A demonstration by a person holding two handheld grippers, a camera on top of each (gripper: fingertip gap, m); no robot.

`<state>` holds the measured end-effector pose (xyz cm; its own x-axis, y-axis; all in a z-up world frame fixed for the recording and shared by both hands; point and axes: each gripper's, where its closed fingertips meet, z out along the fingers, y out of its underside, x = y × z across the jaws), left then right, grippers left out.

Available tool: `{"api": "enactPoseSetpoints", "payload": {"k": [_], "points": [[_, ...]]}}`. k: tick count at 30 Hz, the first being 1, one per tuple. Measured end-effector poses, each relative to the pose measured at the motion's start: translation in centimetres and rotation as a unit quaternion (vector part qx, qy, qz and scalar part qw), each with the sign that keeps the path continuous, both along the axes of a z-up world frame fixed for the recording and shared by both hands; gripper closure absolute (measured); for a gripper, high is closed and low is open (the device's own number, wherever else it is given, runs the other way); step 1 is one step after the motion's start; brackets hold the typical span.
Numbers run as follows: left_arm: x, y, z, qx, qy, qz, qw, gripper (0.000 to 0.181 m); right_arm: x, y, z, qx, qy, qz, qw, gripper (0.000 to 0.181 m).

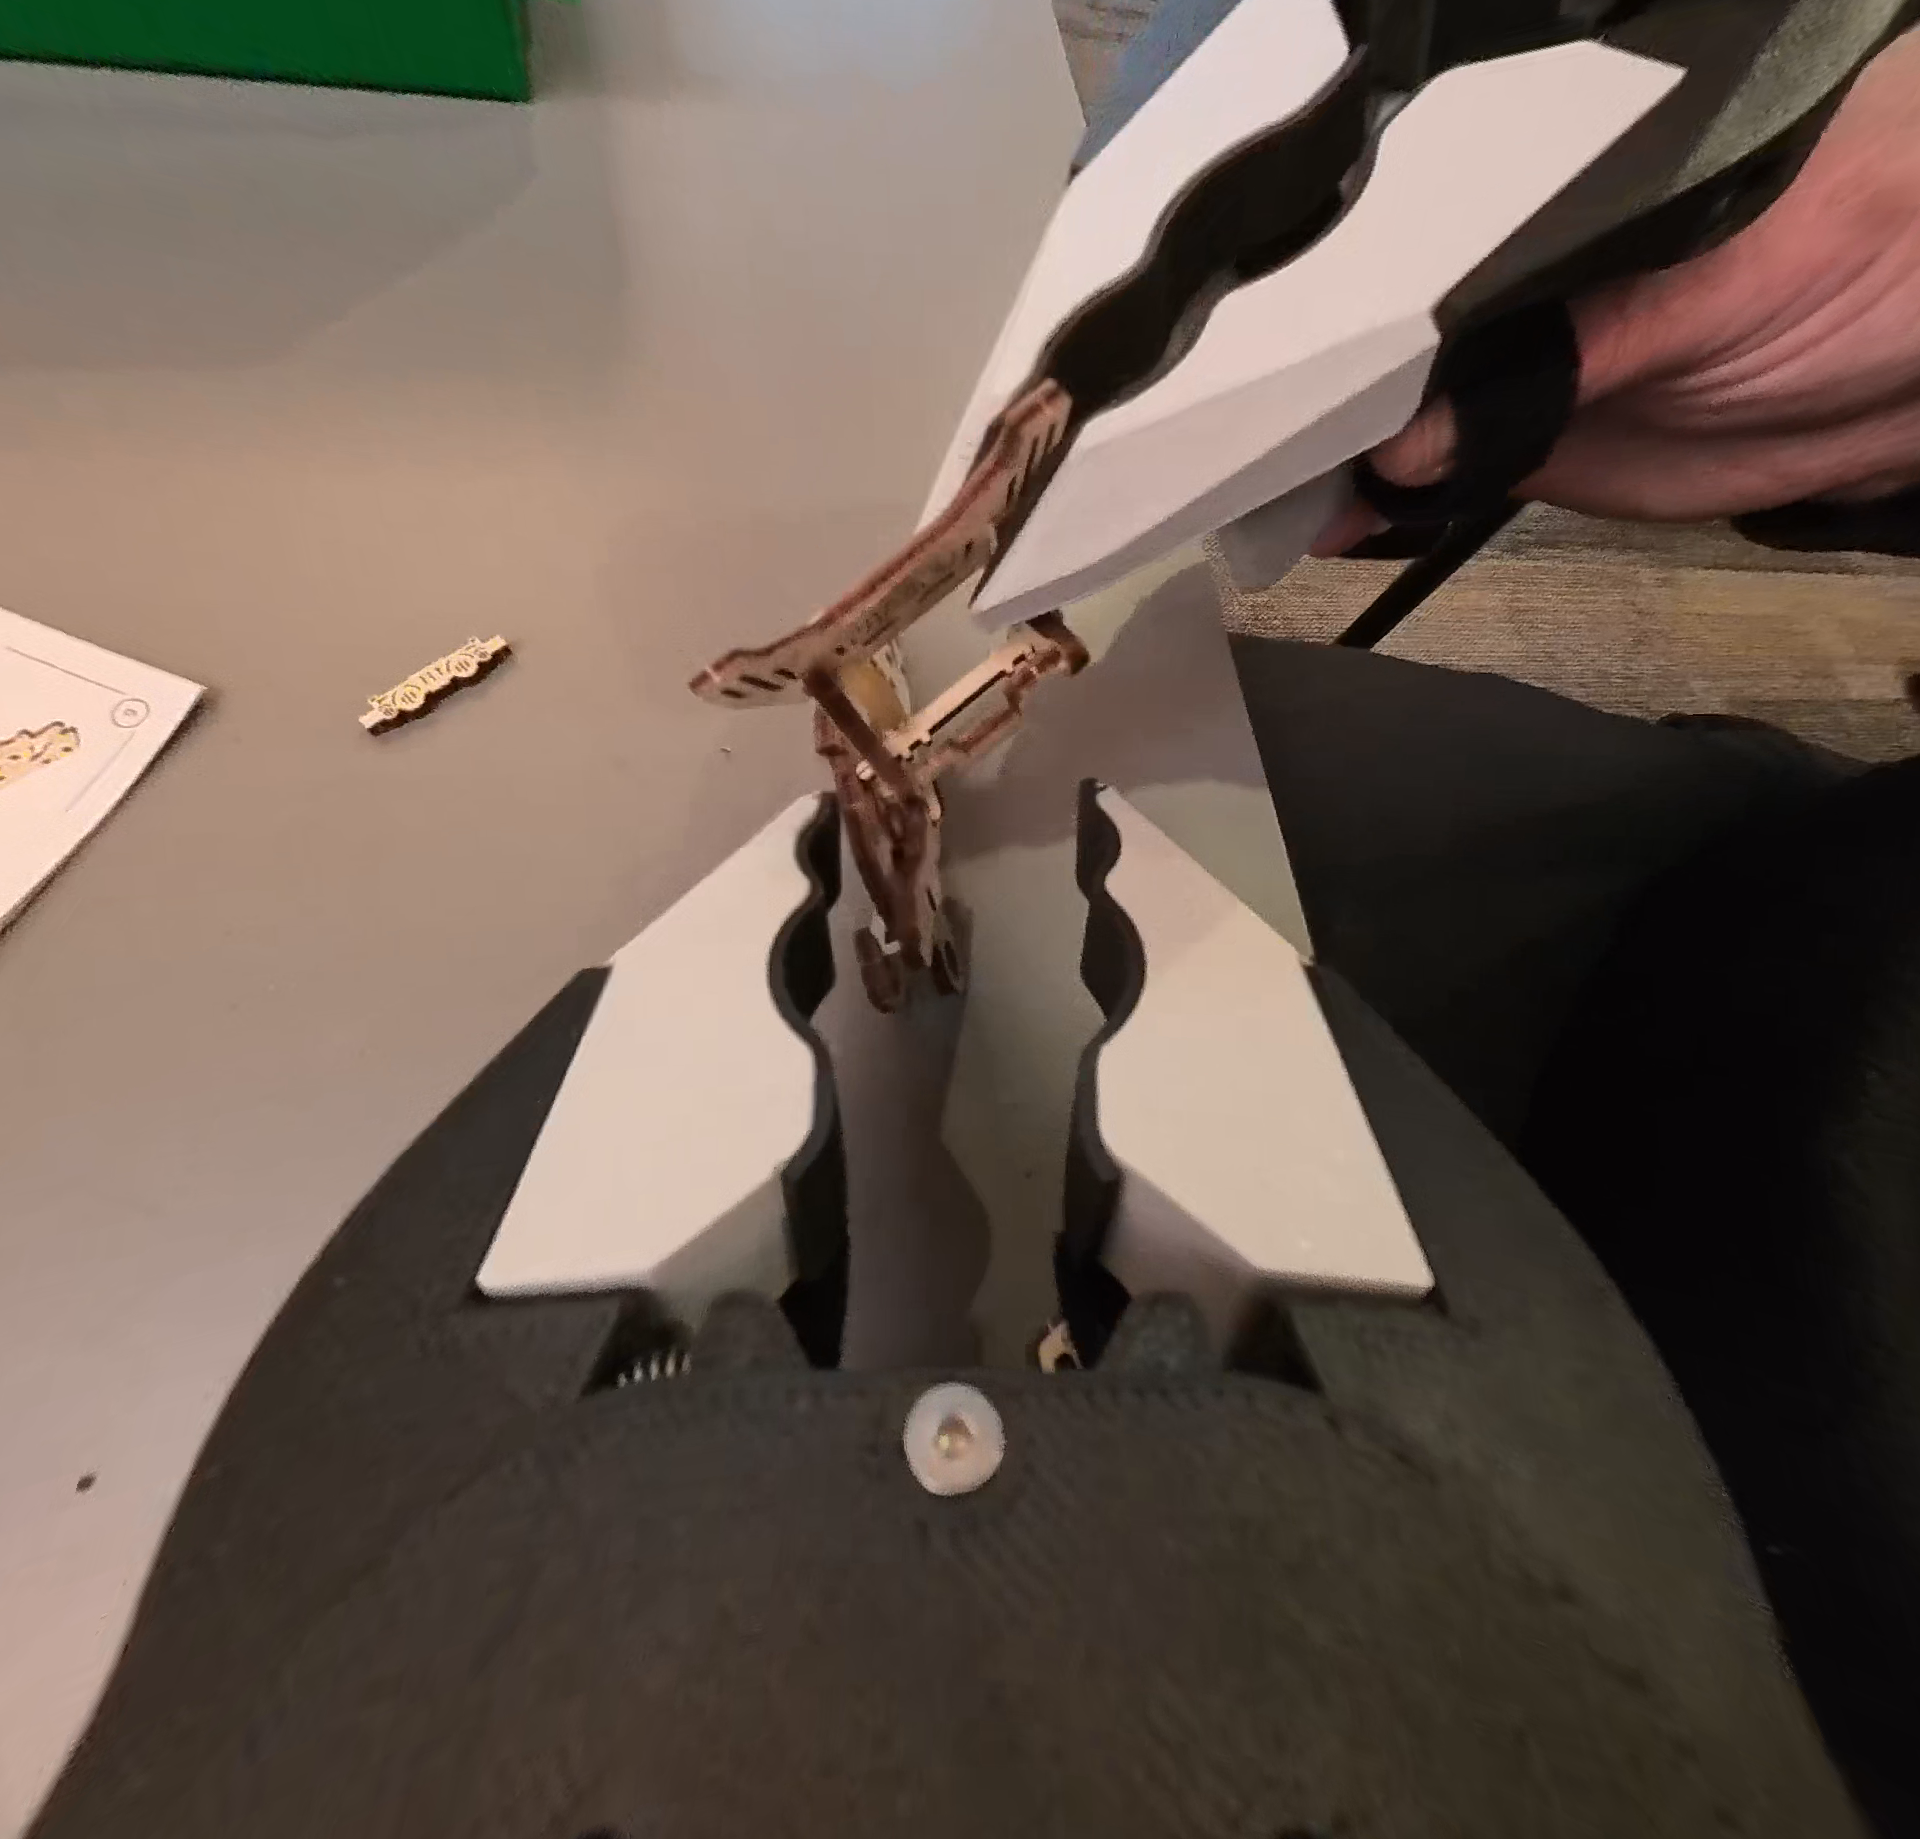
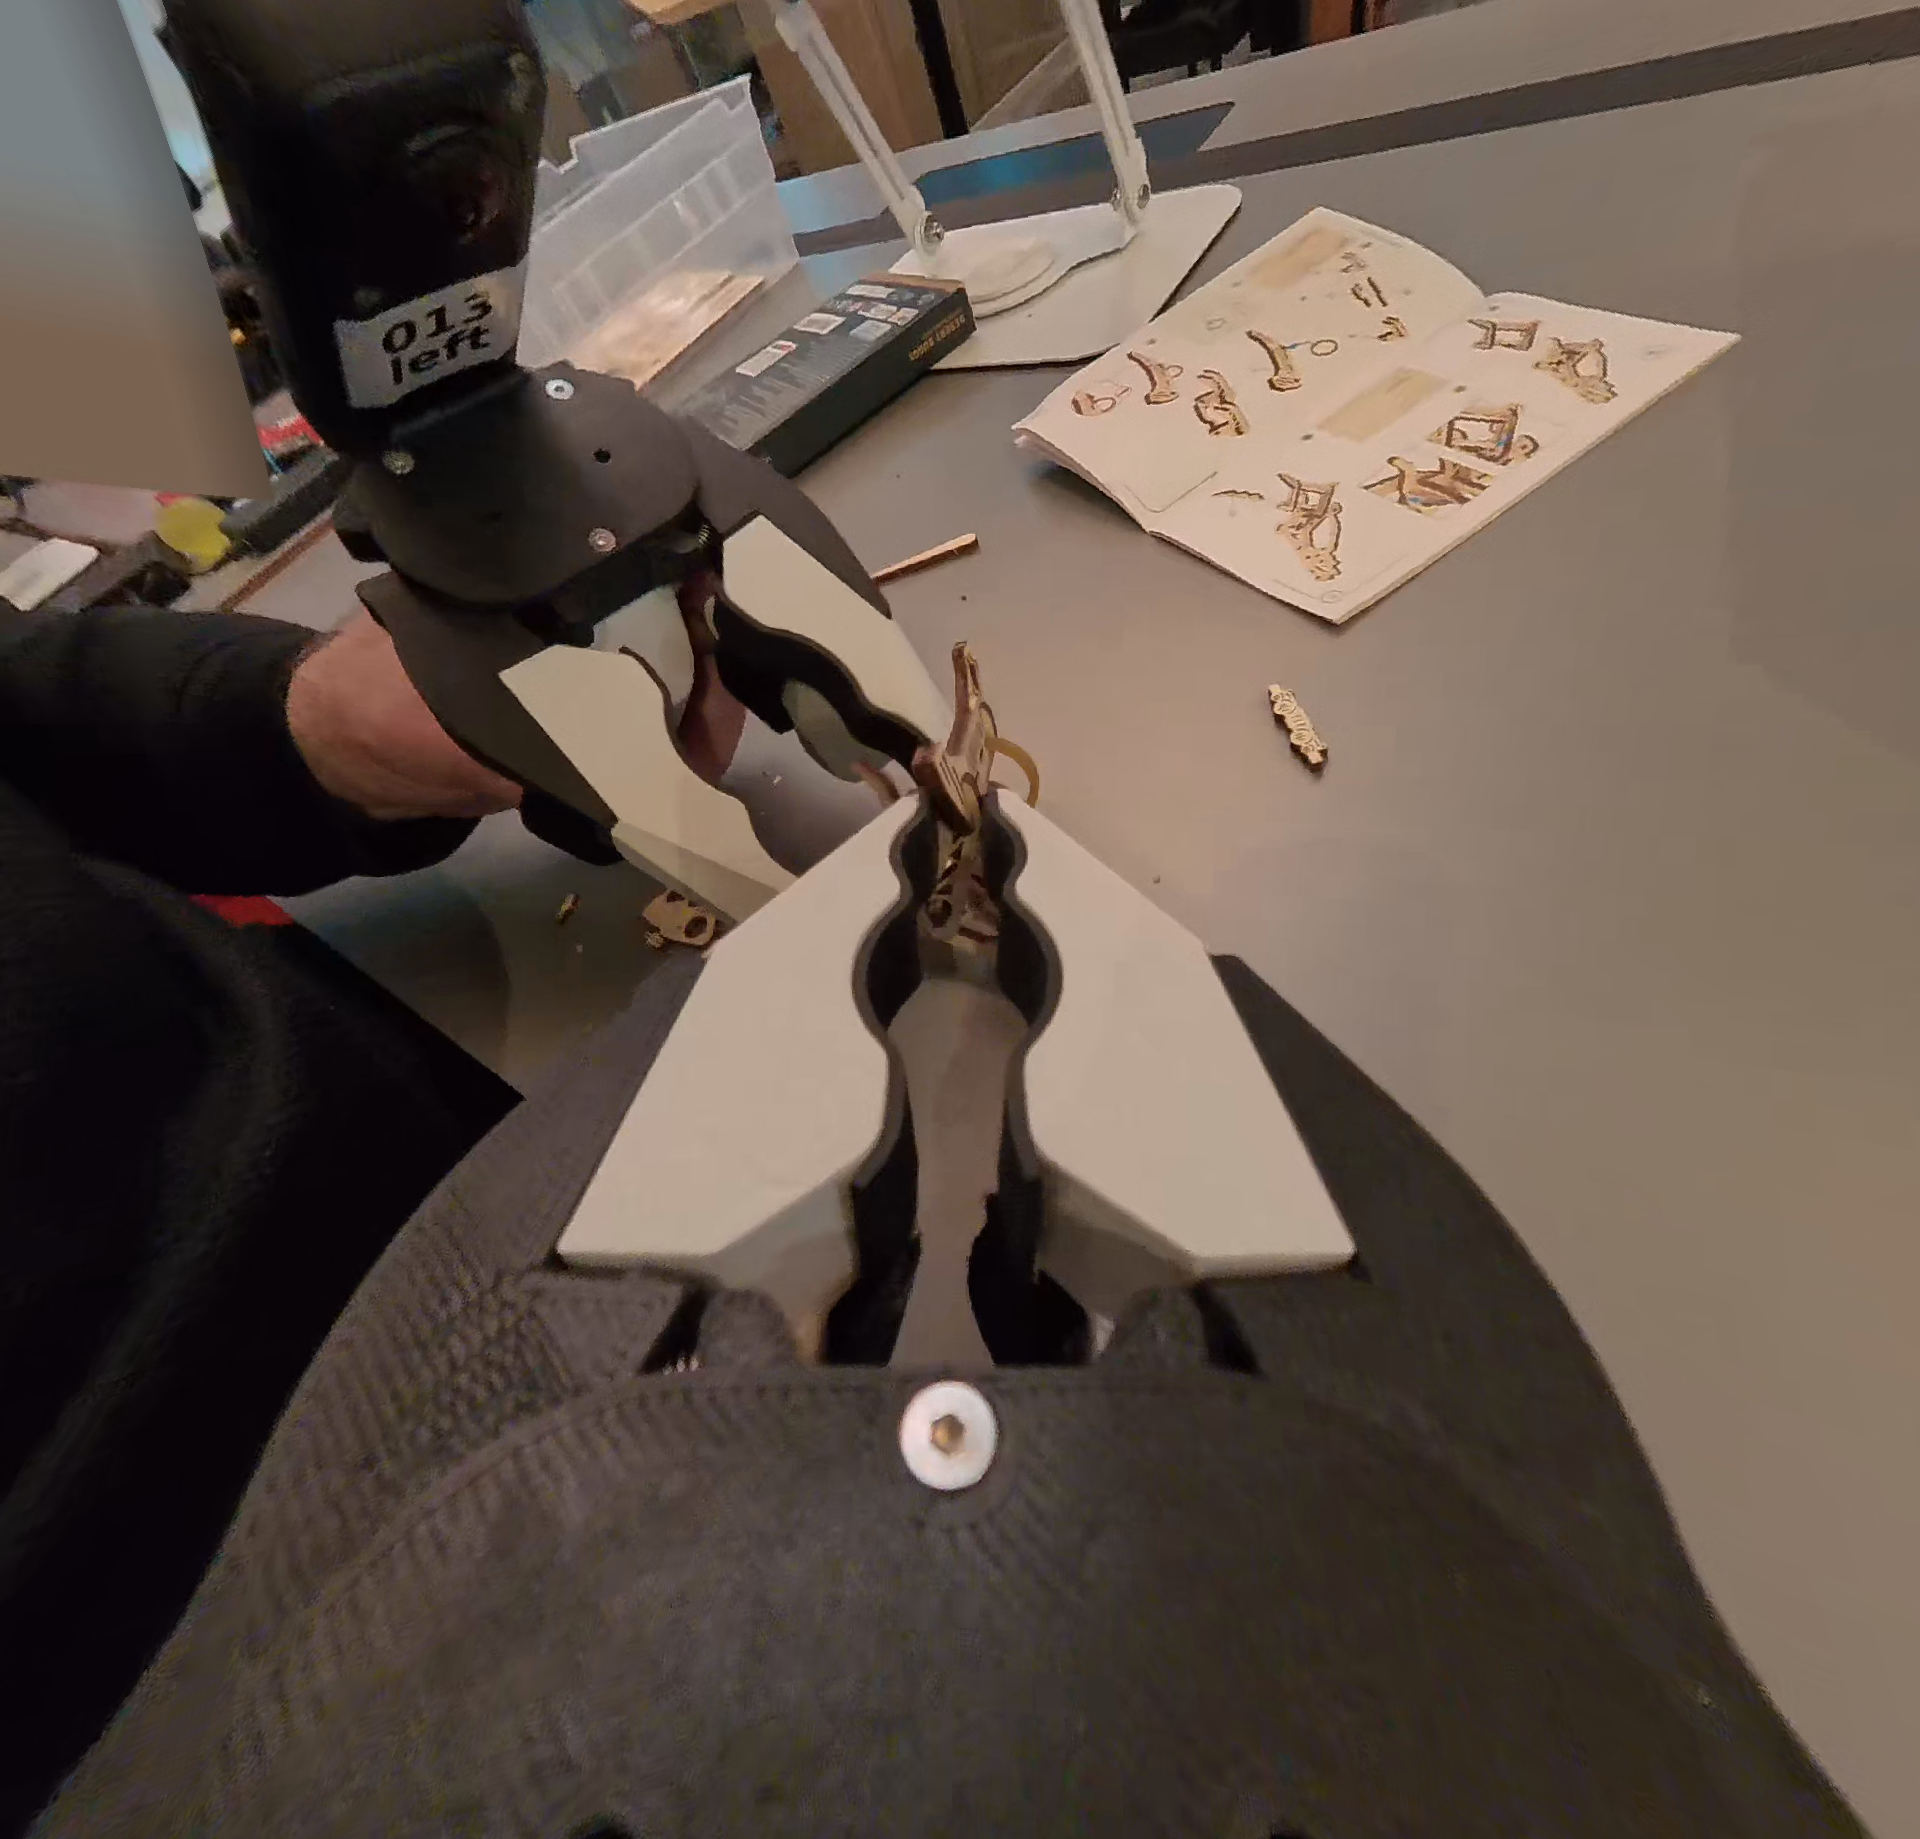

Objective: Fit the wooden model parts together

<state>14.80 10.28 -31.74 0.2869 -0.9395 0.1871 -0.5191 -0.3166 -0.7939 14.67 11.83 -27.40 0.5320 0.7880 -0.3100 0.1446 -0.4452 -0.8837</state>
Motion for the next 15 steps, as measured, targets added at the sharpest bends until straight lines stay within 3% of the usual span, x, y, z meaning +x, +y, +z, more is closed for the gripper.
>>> {"api": "enactPoseSetpoints", "payload": {"k": [6, 11, 15], "points": [[-0.4, -0.2, -1.0, -0.025, 0.010, 0.010, 1.000, 0.148, -0.1, -0.4, 0.0, 0.011, -0.007, 0.017, 1.000, 0.177], [-0.6, 0.1, -2.0, -0.031, 0.032, 0.018, 0.999, 0.170, 0.3, -0.1, 0.2, 0.012, 0.003, 0.006, 1.000, 0.176], [-0.6, 0.4, -1.7, -0.019, 0.032, 0.027, 0.999, 0.171, 0.8, -0.1, 0.2, 0.018, -0.001, -0.002, 1.000, 0.176]]}}
